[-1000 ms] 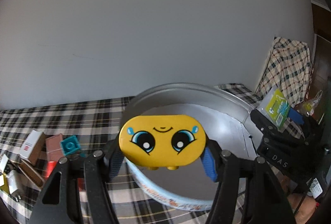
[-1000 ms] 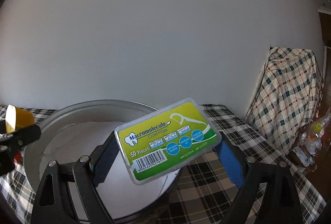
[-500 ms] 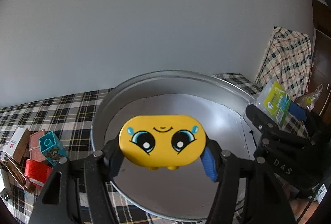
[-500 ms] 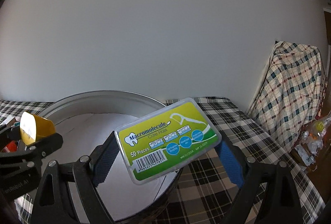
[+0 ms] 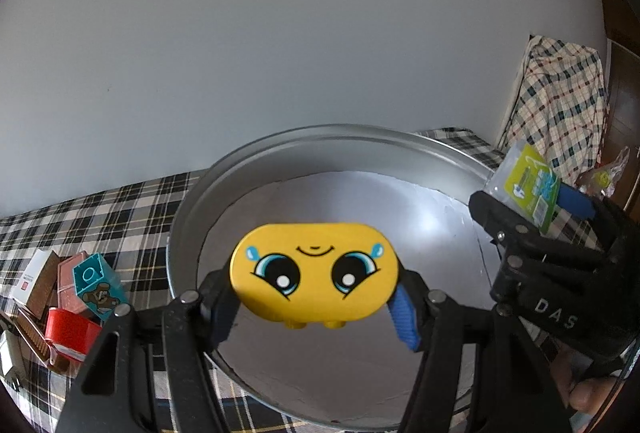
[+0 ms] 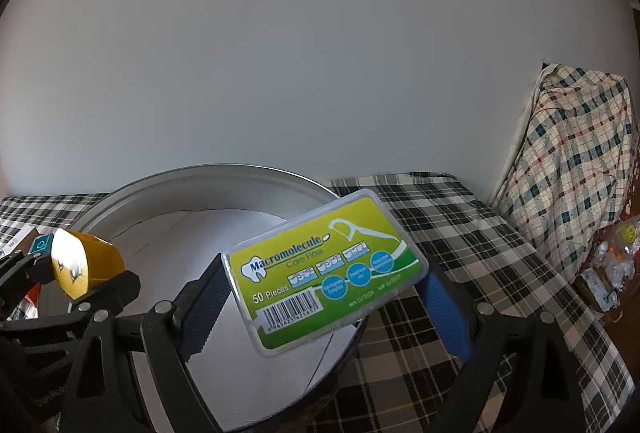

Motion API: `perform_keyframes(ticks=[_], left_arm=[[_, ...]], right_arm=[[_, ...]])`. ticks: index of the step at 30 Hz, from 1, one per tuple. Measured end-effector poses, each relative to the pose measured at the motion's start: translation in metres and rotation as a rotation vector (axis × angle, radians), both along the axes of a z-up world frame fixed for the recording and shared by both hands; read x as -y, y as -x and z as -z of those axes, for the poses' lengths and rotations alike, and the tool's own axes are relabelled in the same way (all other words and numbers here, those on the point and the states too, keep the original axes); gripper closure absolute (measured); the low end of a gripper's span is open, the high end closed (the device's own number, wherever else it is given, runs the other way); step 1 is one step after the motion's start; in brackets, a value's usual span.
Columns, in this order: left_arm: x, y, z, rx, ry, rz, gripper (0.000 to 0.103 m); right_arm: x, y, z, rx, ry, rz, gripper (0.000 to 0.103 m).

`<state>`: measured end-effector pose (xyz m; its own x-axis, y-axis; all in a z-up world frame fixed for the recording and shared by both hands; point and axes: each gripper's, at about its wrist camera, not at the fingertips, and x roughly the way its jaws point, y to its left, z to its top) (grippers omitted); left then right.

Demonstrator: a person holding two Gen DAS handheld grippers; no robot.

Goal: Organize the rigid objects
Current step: 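Carry the yellow face block into the tin and release it with the left tool, then carry the green floss box into the tin and release it with the right tool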

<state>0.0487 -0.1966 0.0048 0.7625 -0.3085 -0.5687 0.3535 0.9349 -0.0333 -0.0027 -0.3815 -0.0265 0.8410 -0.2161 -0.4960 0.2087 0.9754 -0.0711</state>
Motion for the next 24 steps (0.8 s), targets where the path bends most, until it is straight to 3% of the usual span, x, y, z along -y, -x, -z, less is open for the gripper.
perform_keyframes(ticks=[13, 14, 16, 17, 20, 24], left_arm=[[0.002, 0.000, 0.002, 0.006, -0.023, -0.017, 0.038], [0.001, 0.002, 0.001, 0.012, -0.025, -0.019, 0.032], [-0.001, 0.006, -0.001, 0.035, -0.028, -0.052, 0.007], [-0.003, 0.008, -0.002, 0.047, -0.021, -0.065, 0.000], [-0.016, 0.016, -0.009, 0.090, 0.057, -0.066, 0.000], [-0.030, 0.017, -0.015, 0.098, 0.095, -0.104, 0.000]], right_arm=[[0.006, -0.007, 0.005, -0.037, -0.047, -0.008, 0.011], [0.007, -0.006, 0.005, -0.029, -0.052, -0.005, 0.011], [0.010, 0.000, 0.002, 0.007, -0.070, 0.010, 0.011], [0.011, 0.001, 0.001, 0.019, -0.075, 0.018, 0.011], [0.018, 0.009, -0.006, 0.083, -0.087, 0.060, 0.010], [0.036, 0.026, -0.018, 0.208, -0.168, 0.106, 0.003]])
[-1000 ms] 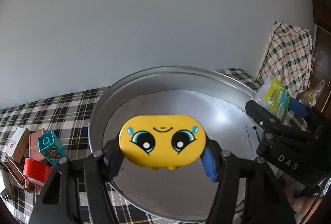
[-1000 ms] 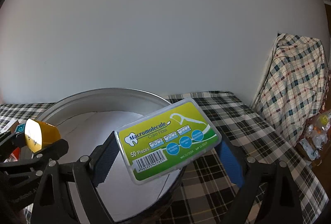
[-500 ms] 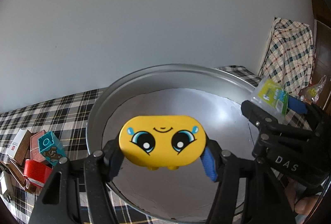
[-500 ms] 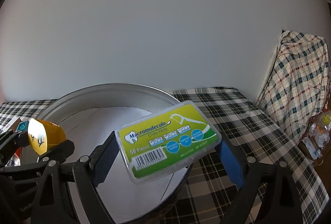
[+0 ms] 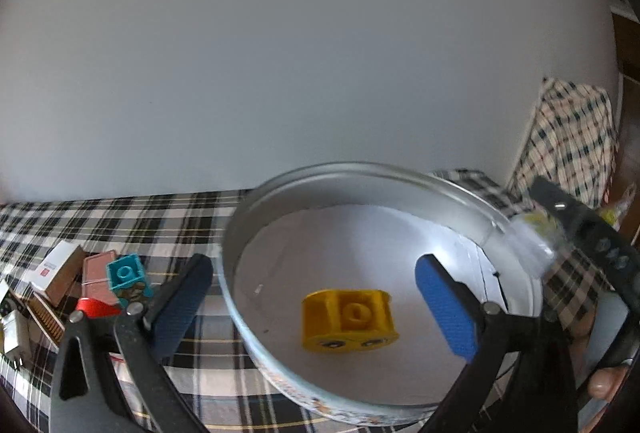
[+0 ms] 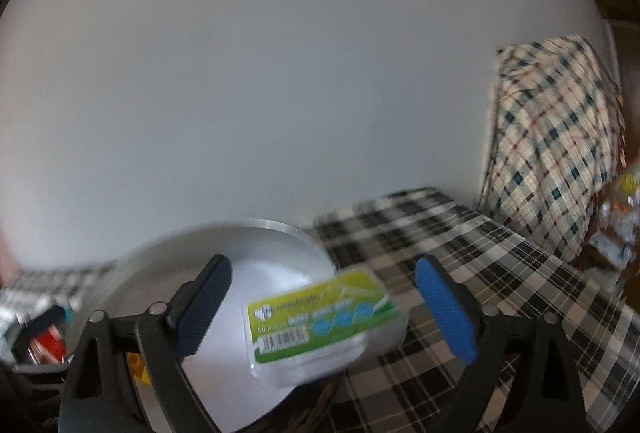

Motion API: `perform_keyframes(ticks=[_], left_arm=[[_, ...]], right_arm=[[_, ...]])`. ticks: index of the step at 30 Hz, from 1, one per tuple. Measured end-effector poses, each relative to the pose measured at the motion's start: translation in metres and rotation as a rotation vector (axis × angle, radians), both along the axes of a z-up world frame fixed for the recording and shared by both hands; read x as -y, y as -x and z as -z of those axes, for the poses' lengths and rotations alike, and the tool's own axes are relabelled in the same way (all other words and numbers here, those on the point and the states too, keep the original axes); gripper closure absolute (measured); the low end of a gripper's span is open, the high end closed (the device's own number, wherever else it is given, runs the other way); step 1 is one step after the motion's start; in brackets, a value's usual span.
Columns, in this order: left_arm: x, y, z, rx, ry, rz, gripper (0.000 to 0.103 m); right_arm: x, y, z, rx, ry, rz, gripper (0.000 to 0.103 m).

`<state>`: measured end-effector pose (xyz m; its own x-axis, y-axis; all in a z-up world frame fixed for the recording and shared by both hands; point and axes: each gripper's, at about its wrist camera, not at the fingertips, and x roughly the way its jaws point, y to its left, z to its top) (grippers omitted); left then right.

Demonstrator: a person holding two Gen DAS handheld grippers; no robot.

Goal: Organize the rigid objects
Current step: 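Carry the green floss box into the tin and release it with the right tool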

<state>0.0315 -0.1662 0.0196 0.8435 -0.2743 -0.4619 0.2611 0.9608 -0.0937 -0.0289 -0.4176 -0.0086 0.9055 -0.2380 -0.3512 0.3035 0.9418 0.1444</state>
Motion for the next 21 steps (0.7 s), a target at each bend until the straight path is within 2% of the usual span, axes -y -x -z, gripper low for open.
perform_keyframes(ticks=[3, 8, 13, 16, 20, 21], left_arm=[[-0.007, -0.003, -0.002, -0.004, 0.012, -0.017, 0.000], [-0.019, 0.000, -0.009, 0.040, 0.000, -0.070, 0.000], [-0.023, -0.003, -0.006, 0.025, -0.003, -0.089, 0.000], [-0.021, -0.002, -0.005, 0.027, -0.023, -0.082, 0.000], [-0.023, 0.001, -0.007, 0.042, -0.031, -0.078, 0.000], [-0.025, 0.002, -0.008, 0.042, -0.026, -0.078, 0.000]], right_arm=[[0.014, 0.002, 0.001, 0.030, -0.099, -0.005, 0.002], [0.029, 0.006, -0.001, 0.051, -0.147, 0.046, 0.002], [0.056, 0.023, -0.003, 0.119, -0.209, 0.173, 0.002], [0.074, 0.018, 0.000, 0.032, -0.198, 0.275, 0.002], [0.118, 0.017, 0.022, -0.107, -0.327, 0.345, 0.002], [0.127, 0.013, 0.030, -0.169, -0.347, 0.351, 0.002]])
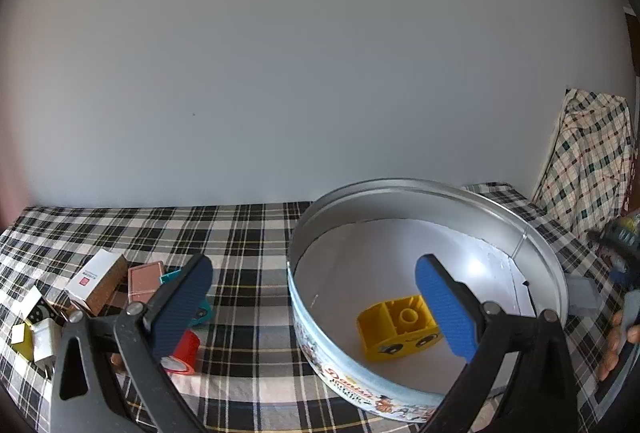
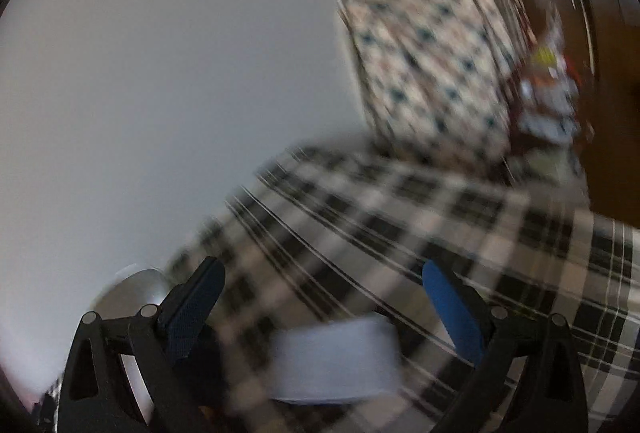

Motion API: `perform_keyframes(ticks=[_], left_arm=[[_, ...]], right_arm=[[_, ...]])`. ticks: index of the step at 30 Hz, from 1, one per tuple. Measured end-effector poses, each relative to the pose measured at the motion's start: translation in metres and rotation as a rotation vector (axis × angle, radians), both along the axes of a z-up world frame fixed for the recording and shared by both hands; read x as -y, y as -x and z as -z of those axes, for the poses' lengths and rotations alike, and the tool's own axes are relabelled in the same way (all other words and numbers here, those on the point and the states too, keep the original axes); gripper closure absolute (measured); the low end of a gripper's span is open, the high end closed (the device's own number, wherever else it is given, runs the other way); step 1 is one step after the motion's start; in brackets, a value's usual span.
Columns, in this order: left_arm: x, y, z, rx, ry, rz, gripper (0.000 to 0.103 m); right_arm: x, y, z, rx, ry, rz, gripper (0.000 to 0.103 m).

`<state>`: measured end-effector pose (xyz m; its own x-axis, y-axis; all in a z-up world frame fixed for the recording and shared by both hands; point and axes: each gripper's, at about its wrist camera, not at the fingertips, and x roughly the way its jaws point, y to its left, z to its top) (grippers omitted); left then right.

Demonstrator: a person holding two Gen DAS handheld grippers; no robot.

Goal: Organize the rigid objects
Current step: 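Carry the green floss box into the tin and release it with the right tool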

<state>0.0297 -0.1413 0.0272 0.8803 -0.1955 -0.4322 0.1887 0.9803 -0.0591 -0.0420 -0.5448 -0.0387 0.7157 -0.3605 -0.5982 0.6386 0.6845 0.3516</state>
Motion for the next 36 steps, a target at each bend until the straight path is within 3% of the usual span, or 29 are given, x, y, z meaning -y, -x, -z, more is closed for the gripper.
perform_keyframes(ticks=[5, 8, 12, 16, 17, 19, 23, 27, 29, 32, 36], left_arm=[[-0.008, -0.001, -0.001, -0.015, 0.027, -0.004, 0.000], [-0.013, -0.003, -0.002, -0.020, 0.025, -0.020, 0.000], [-0.027, -0.004, -0.007, -0.010, 0.036, -0.058, 0.000], [-0.046, -0.007, -0.008, -0.016, 0.049, -0.093, 0.000], [-0.050, -0.006, -0.007, -0.018, 0.051, -0.098, 0.000], [-0.058, -0.007, -0.005, -0.024, 0.047, -0.110, 0.000], [-0.072, 0.000, -0.002, -0.020, 0.030, -0.127, 0.000], [-0.086, 0.004, 0.000, -0.013, 0.016, -0.143, 0.000], [-0.091, 0.005, 0.003, -0.016, 0.015, -0.144, 0.000], [-0.096, 0.006, 0.008, -0.033, 0.014, -0.128, 0.000], [-0.104, 0.006, 0.013, -0.043, 0.027, -0.105, 0.000]], right_arm=[[0.016, -0.010, 0.026, -0.111, -0.130, -0.062, 0.002], [-0.002, -0.022, 0.031, -0.208, -0.064, -0.108, 0.002], [-0.038, -0.046, 0.038, -0.412, 0.104, -0.181, 0.002], [-0.043, -0.047, 0.040, -0.448, 0.132, -0.207, 0.003], [-0.042, -0.045, 0.039, -0.448, 0.135, -0.203, 0.009], [-0.040, -0.041, 0.036, -0.433, 0.149, -0.176, 0.021], [-0.037, -0.031, 0.025, -0.321, 0.123, -0.130, 0.021], [-0.074, -0.001, -0.026, -0.021, 0.295, -0.096, 0.021], [-0.102, 0.003, -0.038, 0.068, 0.365, -0.140, 0.021], [-0.143, -0.014, -0.037, 0.081, 0.440, -0.265, 0.020], [-0.172, -0.027, -0.030, 0.095, 0.424, -0.357, 0.019]])
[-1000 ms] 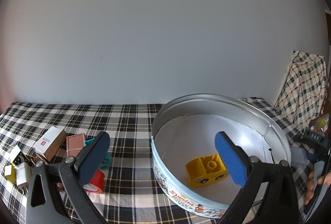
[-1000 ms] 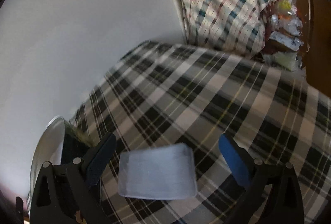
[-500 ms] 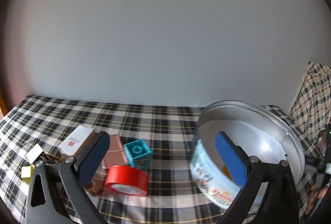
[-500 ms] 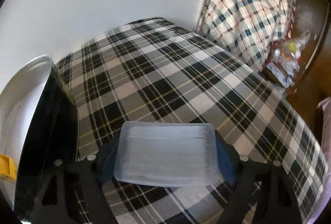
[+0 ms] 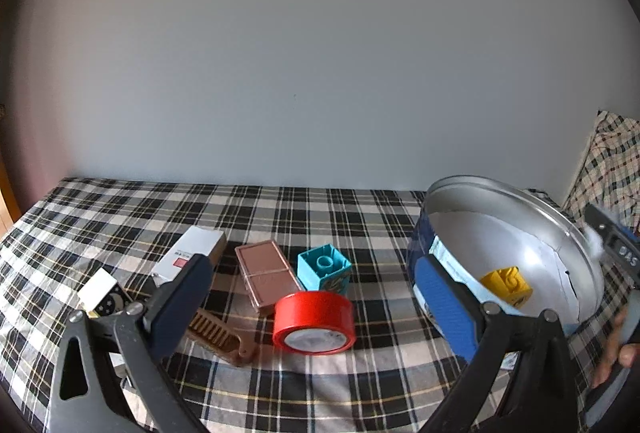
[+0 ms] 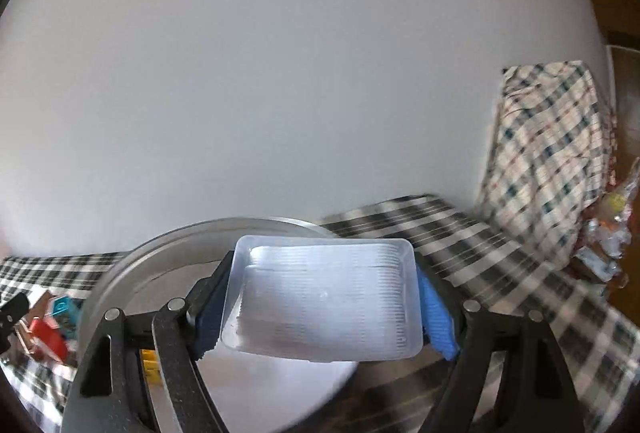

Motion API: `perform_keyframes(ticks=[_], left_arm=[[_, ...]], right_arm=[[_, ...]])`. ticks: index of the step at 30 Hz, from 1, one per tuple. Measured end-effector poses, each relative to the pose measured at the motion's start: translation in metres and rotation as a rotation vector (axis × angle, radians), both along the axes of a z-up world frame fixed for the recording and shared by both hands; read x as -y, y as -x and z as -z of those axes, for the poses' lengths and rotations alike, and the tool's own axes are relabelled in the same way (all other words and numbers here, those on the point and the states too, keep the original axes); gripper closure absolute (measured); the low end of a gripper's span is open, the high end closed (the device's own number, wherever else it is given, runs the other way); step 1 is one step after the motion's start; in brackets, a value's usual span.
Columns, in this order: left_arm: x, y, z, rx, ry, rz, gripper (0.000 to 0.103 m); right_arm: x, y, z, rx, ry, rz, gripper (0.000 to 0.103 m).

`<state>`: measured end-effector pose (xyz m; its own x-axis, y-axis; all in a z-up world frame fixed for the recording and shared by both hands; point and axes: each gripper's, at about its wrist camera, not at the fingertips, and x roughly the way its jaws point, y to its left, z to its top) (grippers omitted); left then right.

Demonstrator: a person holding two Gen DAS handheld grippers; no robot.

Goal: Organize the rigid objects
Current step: 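Carry the green floss box into the tin and release it with the right tool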

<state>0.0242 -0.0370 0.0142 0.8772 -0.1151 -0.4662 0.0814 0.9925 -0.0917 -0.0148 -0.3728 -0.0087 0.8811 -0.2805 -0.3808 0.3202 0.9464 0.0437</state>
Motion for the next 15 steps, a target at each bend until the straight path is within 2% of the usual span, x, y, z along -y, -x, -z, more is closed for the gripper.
perform_keyframes(ticks=[2, 3, 6, 9, 15], left_arm=[[-0.003, 0.000, 0.002, 0.001, -0.013, 0.014, 0.000], [-0.004, 0.002, 0.002, 0.002, -0.020, 0.020, 0.000], [-0.011, 0.007, 0.002, 0.016, -0.047, 0.039, 0.000], [-0.022, 0.010, 0.000, 0.028, -0.060, 0.045, 0.000], [-0.057, 0.017, 0.002, 0.026, -0.083, 0.020, 0.000]], right_arm=[[-0.003, -0.007, 0.005, -0.021, -0.059, 0.000, 0.011], [-0.001, -0.009, 0.009, -0.026, -0.130, -0.010, 0.011], [0.000, -0.006, 0.017, -0.029, -0.247, -0.031, 0.010], [-0.009, 0.003, 0.018, -0.020, -0.236, -0.010, 0.010], [-0.057, 0.019, 0.011, 0.037, -0.139, -0.062, 0.010]])
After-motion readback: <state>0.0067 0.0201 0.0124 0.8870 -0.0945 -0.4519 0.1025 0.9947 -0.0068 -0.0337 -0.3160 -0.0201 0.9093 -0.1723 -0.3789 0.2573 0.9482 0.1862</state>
